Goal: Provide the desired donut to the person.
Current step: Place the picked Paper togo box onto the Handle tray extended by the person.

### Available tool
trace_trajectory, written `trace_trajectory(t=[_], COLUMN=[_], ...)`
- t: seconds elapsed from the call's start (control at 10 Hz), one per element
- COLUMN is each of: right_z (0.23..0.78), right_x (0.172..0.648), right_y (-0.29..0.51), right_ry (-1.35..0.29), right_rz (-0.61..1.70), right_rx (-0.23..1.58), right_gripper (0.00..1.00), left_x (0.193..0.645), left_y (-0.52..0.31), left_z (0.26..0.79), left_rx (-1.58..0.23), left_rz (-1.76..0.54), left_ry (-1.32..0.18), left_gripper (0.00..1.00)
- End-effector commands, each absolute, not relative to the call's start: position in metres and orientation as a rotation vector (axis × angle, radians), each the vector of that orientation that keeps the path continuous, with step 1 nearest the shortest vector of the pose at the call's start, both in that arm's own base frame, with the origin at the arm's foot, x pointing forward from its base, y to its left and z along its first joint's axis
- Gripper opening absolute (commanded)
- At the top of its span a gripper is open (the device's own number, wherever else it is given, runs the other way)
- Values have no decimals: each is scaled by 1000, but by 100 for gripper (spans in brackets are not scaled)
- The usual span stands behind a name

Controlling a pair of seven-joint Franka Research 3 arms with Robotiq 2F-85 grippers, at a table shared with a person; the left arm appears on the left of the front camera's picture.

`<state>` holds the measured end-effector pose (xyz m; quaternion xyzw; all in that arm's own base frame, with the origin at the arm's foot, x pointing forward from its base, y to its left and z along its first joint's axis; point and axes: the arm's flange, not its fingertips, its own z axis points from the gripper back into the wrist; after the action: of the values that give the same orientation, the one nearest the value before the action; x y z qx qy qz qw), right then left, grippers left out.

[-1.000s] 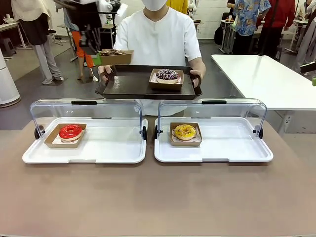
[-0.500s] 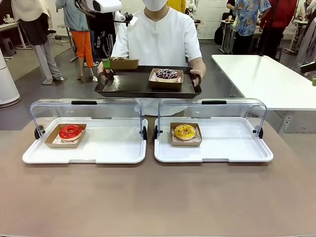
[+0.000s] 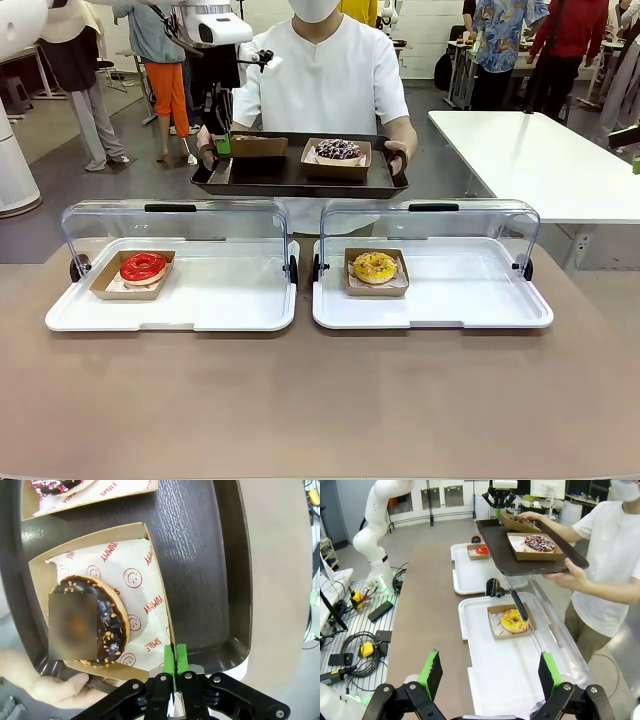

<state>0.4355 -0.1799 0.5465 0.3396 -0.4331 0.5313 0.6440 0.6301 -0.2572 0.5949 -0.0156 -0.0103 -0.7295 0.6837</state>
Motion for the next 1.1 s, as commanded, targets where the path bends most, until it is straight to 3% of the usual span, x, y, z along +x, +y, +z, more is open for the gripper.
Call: trace_trajectory(t=[0.0,0.6,0.7,0.8,0.9,1.0], right_z=[547,547,547,547,547,547], right_x=[437,437,437,437,437,437], right_y=[-179,-179,-179,-179,-179,-179], right_ry=[-1012,-1012,-1012,-1012,-1012,-1012], right_rz=[1203,1203,1203,1203,1203,1203], right_rx=[782,782,782,782,782,782], right_gripper=[100,100,100,100,100,100], left_x=[641,638,638,640,640,637], left_y=[-260,-261,-260,-261,-261,-261], left_z=[596,569,569,571,570,569], left_rx=[-61,-53,-50,-53,-55,-59], left_rz=[-1668,-1695,-1702,-1709,-1711,-1704], left_ry=[-21,-29,-31,-31,-33,-41], left_gripper=[1,1,55,54,100,100])
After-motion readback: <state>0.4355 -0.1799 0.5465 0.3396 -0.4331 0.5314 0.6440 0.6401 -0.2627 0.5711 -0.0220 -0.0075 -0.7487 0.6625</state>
